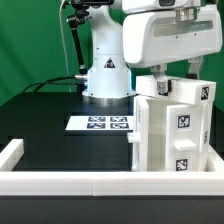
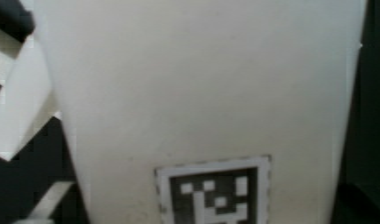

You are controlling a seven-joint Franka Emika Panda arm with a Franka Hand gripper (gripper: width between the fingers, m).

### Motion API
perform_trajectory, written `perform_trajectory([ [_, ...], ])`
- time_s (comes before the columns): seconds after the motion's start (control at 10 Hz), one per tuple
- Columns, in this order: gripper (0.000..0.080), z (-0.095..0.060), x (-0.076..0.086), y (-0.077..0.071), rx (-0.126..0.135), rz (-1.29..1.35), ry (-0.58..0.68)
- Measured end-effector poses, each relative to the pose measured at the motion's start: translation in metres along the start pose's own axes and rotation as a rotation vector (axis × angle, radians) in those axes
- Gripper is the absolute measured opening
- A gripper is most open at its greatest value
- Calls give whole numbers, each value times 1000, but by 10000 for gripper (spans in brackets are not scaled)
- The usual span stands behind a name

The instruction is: Assemble cabinet

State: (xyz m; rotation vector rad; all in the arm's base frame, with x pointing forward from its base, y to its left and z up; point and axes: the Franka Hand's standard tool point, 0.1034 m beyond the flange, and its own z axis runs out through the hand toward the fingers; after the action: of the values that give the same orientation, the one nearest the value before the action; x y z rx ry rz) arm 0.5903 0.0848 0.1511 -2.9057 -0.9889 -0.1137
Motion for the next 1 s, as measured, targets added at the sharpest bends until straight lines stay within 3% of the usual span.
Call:
perform_trajectory([
  [1.0,563,0,2,12,7,876,111],
])
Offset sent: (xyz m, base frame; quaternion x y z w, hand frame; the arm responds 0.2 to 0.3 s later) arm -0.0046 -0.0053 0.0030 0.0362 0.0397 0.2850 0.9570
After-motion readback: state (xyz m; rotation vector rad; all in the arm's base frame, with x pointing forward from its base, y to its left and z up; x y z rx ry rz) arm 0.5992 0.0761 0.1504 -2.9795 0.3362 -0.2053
